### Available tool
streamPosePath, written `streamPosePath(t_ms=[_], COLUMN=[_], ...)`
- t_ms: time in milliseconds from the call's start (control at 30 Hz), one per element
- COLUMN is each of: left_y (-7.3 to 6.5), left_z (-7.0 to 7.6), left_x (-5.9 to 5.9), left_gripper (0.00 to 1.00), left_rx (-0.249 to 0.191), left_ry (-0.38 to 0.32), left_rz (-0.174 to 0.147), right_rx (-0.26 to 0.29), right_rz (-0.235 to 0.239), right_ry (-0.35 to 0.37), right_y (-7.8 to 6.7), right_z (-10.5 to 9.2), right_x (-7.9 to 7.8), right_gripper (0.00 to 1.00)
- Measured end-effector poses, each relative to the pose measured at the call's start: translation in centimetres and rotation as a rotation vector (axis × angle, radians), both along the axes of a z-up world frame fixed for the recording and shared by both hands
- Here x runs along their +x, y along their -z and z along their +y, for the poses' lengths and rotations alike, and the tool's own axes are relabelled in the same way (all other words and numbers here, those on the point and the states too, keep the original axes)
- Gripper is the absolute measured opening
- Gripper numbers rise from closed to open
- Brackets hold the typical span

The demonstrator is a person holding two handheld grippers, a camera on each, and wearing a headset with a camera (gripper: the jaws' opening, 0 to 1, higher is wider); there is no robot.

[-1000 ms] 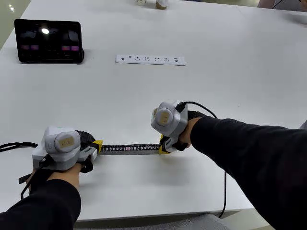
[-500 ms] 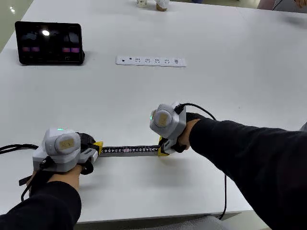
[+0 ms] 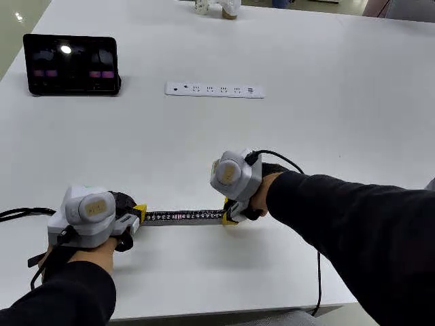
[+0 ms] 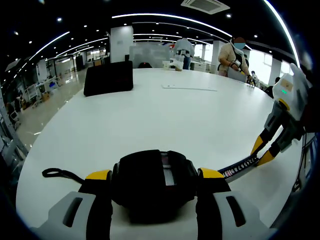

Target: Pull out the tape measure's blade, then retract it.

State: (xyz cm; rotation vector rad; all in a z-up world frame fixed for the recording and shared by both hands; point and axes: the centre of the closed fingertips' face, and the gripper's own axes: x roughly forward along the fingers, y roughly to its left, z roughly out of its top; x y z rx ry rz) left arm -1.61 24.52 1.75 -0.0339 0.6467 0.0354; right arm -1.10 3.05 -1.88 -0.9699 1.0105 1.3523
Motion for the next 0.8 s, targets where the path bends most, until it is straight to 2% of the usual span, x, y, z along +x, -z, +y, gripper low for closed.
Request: streamPosePath(t_ms=[800], left_y=[0.24], left_z=[0.06], left_x=[0.15], left_gripper=[0.63], left_rx=[-0.001], left_ry=[-0.003], left_rz=[0.005], right_rx=[-0.008], right_rz=[0.005], right_ry=[-0.013], right_y=[-0.06], right_z=[0.66], right_x=[-0.11], right_gripper=[0.1])
